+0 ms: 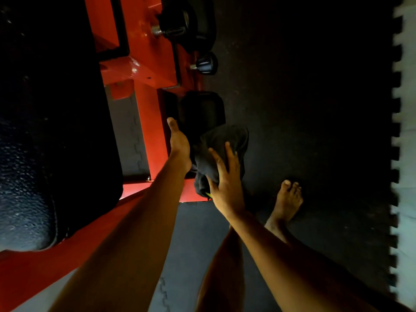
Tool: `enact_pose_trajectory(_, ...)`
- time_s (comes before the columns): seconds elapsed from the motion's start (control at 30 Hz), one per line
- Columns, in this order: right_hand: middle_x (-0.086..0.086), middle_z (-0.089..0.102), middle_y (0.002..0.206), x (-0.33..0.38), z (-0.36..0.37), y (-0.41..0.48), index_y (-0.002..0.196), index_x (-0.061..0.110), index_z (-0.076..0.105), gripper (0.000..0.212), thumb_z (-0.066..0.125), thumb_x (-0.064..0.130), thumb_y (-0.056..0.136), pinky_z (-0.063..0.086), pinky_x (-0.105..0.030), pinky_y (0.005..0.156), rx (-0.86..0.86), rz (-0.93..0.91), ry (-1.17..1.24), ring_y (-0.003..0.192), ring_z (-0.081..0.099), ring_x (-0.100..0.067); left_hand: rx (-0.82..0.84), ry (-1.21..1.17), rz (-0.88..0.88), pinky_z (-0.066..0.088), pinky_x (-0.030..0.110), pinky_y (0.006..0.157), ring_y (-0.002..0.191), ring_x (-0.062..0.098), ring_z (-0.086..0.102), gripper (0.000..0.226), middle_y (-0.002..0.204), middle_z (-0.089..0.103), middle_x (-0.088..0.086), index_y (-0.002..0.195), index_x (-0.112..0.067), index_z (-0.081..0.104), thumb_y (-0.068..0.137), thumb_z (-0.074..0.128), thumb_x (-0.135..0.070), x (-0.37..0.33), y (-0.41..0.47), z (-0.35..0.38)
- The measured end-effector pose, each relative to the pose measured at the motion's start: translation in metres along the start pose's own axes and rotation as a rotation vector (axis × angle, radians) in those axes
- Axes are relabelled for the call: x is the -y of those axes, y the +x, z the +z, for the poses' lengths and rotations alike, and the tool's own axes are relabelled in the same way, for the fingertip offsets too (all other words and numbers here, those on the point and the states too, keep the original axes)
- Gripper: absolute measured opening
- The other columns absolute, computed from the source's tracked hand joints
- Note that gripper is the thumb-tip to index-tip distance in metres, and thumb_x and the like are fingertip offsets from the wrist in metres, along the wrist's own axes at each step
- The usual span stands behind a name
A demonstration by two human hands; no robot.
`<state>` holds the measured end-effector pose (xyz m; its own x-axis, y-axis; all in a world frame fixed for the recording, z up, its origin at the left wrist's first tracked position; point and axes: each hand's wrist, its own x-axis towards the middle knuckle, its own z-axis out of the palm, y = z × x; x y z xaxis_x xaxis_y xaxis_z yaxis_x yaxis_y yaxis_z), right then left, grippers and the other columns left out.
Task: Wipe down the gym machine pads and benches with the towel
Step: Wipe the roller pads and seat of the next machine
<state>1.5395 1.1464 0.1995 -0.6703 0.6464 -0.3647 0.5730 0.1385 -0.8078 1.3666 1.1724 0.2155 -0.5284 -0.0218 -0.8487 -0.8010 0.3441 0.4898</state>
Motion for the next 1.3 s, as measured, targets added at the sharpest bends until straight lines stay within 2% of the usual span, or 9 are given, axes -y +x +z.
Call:
enact_pose_trajectory(0.17,0.0,0.01,0.173,0.013,-0.008,0.046,0.158,0.047,0.028,0.07,0.061,0.026,0.099,0.028,-0.071,0.117,-0.037,0.042,0.059,0.157,0.01,-0.041,0.086,0.003,-0.02,0.036,0.054,0.117,0.136,0.028,0.053,0.099,0.148,0.056,0.007,0.142,-0.023,0.058,0.079,0.033,-0.095,0.016,0.005,0.002)
enact_pose_trajectory(0.3,-0.005,0.019,0.171,0.03,-0.031,0.128,0.158,0.032,0.038,0.064,0.054,0.04,0.096,0.031,-0.064,0.117,-0.014,0.061,0.065,0.154,0.023,-0.042,-0.008,0.13,0.128,0.028,0.058,0.12,0.15,0.016,0.033,0.109,0.161,0.038,-0.014,0.147,-0.056,0.04,0.054,0.03,-0.111,0.065,0.04,0.004)
enact_pose_trajectory(0.53,-0.004,0.019,0.171,0.02,-0.016,0.083,0.156,0.031,0.039,0.066,0.062,0.023,0.095,0.032,-0.065,0.117,-0.076,-0.019,0.01,0.155,0.019,-0.044,0.023,0.063,0.111,0.031,0.05,0.121,0.143,0.018,0.043,0.112,0.154,0.048,-0.006,0.152,-0.036,0.044,0.063,0.041,-0.105,0.033,0.011,-0.001)
enact_pose_trajectory(0.7,0.008,0.006,0.173,-0.005,-0.002,-0.009,0.155,0.042,0.031,0.076,0.066,0.019,0.092,0.037,-0.064,0.116,0.013,-0.027,-0.032,0.16,0.004,-0.029,0.011,-0.001,0.055,0.025,0.052,0.124,0.148,0.029,0.036,0.077,0.161,0.038,0.006,0.159,-0.026,0.031,0.1,0.015,-0.073,-0.001,-0.017,0.001)
enact_pose_trajectory(0.83,0.001,0.019,0.171,0.011,-0.009,0.033,0.155,0.035,0.04,0.063,0.058,0.017,0.097,0.029,-0.062,0.122,-0.045,-0.009,0.053,0.158,0.01,-0.038,0.104,-0.024,-0.054,0.032,0.056,0.119,0.141,0.034,0.046,0.121,0.155,0.048,0.011,0.154,-0.022,0.044,0.065,0.036,-0.103,0.011,-0.003,-0.005)
enact_pose_trajectory(0.9,-0.006,0.026,0.169,0.026,-0.02,0.079,0.156,0.028,0.042,0.06,0.056,0.022,0.098,0.025,-0.062,0.123,-0.069,0.027,0.058,0.156,0.014,-0.045,0.094,0.052,0.0,0.036,0.051,0.117,0.137,0.029,0.051,0.115,0.149,0.054,0.009,0.15,-0.021,0.051,0.069,0.036,-0.101,0.028,0.01,-0.003)
enact_pose_trajectory(1.03,-0.007,0.022,0.17,0.05,-0.035,0.161,0.158,0.024,0.039,0.063,0.058,0.031,0.099,0.019,-0.066,0.122,0.028,-0.019,-0.037,0.155,0.014,-0.048,0.032,0.176,0.134,0.027,0.054,0.12,0.153,0.015,0.026,0.121,0.165,0.028,-0.015,0.152,-0.056,0.029,0.045,0.02,-0.114,0.075,0.055,-0.004)
enact_pose_trajectory(1.2,0.001,0.009,0.173,0.052,-0.029,0.136,0.16,0.039,0.027,0.08,0.056,0.061,0.089,0.023,-0.068,0.12,0.096,0.009,-0.138,0.154,0.015,-0.048,0.039,0.006,0.034,0.036,0.06,0.116,0.146,0.026,0.041,0.111,0.159,0.043,0.002,0.15,-0.042,0.045,0.06,0.041,-0.106,0.052,0.009,0.0)
enact_pose_trajectory(1.3,-0.001,0.008,0.173,0.039,-0.037,0.092,0.16,0.036,0.03,0.075,0.062,0.051,0.093,0.031,-0.063,0.117,0.126,0.024,-0.103,0.152,0.021,-0.047,0.07,-0.046,0.064,0.047,0.048,0.109,0.12,0.024,0.063,0.075,0.131,0.066,0.008,0.136,-0.02,0.061,0.096,0.032,-0.076,0.012,-0.072,0.013)
